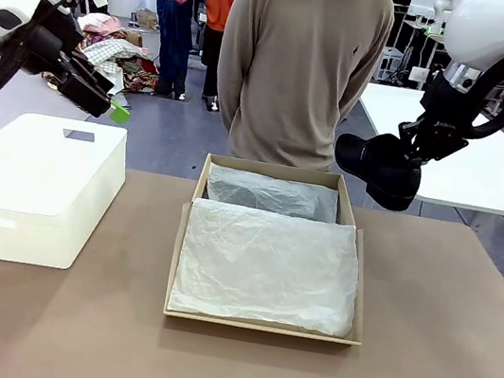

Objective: Pack the shoes into the box.
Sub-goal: Place the other shoe of the Shoes into the Shoes Box.

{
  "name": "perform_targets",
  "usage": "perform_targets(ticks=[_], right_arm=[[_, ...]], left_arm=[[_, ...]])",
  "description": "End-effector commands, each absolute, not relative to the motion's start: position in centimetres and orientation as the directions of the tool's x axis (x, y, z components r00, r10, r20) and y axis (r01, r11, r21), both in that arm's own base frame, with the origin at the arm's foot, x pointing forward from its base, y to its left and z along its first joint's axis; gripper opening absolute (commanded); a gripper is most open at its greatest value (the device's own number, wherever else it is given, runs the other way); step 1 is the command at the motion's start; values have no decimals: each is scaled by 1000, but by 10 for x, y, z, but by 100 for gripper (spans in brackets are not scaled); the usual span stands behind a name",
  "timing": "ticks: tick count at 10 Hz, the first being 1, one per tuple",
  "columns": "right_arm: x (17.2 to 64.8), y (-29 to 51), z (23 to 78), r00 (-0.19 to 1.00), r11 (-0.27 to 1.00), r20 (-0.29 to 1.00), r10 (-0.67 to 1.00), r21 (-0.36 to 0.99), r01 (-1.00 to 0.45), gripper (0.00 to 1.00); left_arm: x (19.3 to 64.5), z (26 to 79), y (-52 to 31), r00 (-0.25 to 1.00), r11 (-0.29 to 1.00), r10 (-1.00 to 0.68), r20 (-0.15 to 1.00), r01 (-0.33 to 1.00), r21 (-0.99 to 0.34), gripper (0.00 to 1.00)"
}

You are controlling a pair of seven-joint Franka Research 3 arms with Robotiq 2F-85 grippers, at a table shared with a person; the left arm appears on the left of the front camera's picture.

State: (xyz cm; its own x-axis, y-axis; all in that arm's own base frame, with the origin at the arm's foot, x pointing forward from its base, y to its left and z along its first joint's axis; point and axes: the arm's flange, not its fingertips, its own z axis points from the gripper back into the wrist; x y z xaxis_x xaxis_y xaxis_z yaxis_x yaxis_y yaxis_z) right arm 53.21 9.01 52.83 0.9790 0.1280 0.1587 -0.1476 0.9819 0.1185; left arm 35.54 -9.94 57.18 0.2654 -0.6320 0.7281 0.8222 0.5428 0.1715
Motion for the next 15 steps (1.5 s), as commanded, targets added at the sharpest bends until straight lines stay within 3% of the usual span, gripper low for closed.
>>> perform_targets(ticks=[1,4,11,15], right_arm=[[532,88,533,977,982,168,129,117,-149,0],[532,90,528,979,982,159,128,118,-147,0],[515,193,539,901,915,186,-391,187,358,0],[516,236,531,877,890,168,-451,162,427,0]], left_arm=[[356,571,-98,252,529,-628,736,832,167,100],[356,571,-98,252,529,-628,736,832,167,100],[356,571,-98,252,529,-628,736,832,167,100],[356,571,-98,252,529,-628,736,832,167,100]])
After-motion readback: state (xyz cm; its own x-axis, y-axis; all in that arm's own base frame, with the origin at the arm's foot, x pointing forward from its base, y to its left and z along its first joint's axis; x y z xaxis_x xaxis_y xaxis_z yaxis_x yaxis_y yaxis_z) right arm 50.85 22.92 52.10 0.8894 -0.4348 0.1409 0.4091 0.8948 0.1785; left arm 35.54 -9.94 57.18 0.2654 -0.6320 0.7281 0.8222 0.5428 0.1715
